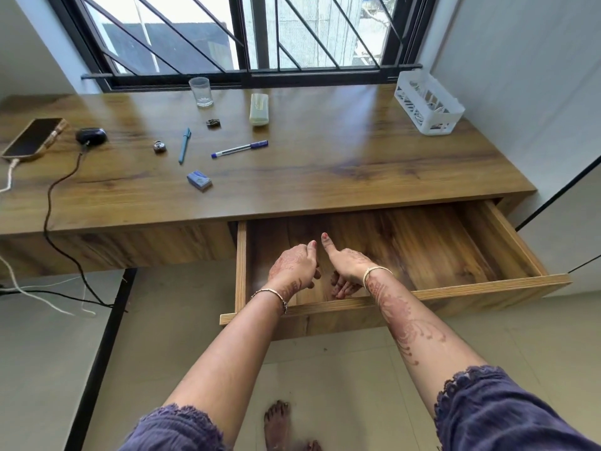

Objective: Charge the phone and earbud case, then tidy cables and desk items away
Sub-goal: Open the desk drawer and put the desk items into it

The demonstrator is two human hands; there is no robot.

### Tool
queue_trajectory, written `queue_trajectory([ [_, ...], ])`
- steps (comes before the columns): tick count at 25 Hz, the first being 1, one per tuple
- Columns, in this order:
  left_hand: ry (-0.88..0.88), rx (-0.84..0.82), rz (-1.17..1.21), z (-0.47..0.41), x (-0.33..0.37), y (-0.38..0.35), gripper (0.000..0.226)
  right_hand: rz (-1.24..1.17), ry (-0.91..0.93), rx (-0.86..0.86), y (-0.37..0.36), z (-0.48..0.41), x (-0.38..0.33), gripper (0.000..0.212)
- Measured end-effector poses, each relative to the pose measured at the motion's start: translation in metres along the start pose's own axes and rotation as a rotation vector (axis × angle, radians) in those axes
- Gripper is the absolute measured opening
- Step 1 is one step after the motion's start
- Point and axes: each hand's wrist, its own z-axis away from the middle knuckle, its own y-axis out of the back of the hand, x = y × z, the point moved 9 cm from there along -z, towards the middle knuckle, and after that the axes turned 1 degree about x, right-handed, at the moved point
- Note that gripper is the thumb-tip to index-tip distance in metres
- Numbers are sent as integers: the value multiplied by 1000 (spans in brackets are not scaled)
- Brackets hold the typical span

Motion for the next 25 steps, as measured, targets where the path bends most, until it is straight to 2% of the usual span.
queue_trajectory([
  [3,-1,9,5,-3,1,2,49,-14,-17,-48,-4,2,1,105],
  [5,-10,7,-3,-7,3,4,50,-3,5,18,3,3,-3,100],
  [9,-31,34,1,-17,8,16,50,84,105,319,39,5,-26,79],
  [12,-71,112,22,-23,21,40,40,62,221,555,68,19,-55,56],
  [14,-90,145,36,-25,27,56,32,80,280,644,78,24,-72,42],
  [19,-130,275,62,-36,35,112,22,90,430,665,90,14,-124,19],
  [25,-94,493,165,-69,-7,214,18,76,581,583,65,-19,-228,21],
])
